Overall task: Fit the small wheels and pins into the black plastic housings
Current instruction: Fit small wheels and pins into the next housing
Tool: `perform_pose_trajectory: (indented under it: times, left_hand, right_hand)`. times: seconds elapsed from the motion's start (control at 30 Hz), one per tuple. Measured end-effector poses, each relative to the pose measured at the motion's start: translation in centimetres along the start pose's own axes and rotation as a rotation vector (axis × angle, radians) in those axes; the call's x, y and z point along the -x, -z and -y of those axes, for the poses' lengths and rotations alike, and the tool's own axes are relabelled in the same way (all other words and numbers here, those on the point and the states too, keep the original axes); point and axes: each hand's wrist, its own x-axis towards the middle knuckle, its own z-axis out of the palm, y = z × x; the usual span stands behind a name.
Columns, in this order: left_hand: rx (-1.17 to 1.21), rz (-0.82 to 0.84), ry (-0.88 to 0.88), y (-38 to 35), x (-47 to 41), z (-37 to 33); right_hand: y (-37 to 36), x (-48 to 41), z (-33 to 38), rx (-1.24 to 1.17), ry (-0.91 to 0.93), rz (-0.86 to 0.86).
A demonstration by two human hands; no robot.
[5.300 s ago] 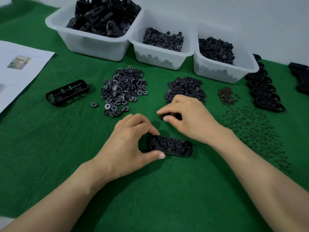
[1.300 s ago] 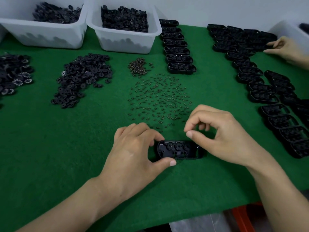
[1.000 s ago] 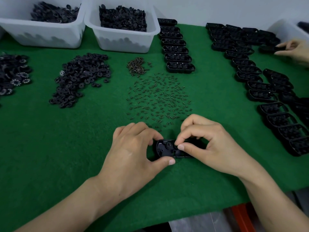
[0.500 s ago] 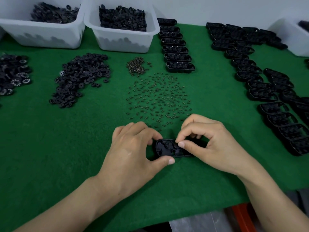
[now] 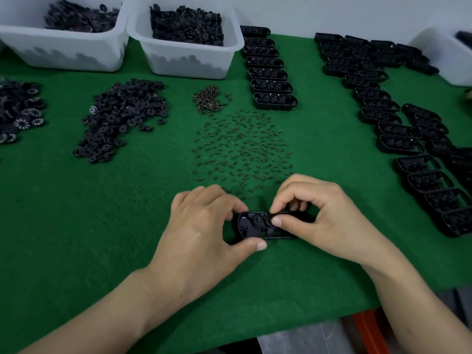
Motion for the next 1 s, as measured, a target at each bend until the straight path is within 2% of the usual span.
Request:
perform_pose_trajectory:
  times: [0.1, 0.33, 0.4, 0.5, 0.53, 0.67, 1.0]
  left_hand:
    - [0.002, 0.005, -0.003, 0.0, 0.0, 0.0]
    - [0.013, 0.008, 0.0, 0.1, 0.0, 0.0]
    - [0.014, 0.011, -0.002, 0.1, 0.0, 0.0]
    - [0.012, 0.012, 0.0, 0.1, 0.0, 0.0]
    - [0.009, 0.013, 0.001, 0.1, 0.1, 0.0]
    - [0.009, 0.011, 0.003, 0.1, 0.1, -0.1]
    - [0.008, 0.011, 0.007, 0.1, 0.0, -0.2]
  right_hand:
    - [0.6, 0.2, -0.1, -0.07, -0.009, -0.023]
    - [0.4, 0.5, 0.2, -0.008, 0.039, 0.009]
    - [0.9, 0.5, 0.1, 0.001, 0.0, -0.08]
    - [2.1, 0.0, -0.5, 0.026, -0.138, -0.308]
    - [2.3, -0.3, -0.7, 0.061, -0.174, -0.323]
    - [2.5, -1.1, -0.9, 0.211, -0.226, -0.202]
    - [2.1, -2.0, -0.3, 0.497, -0.171, -0.032]
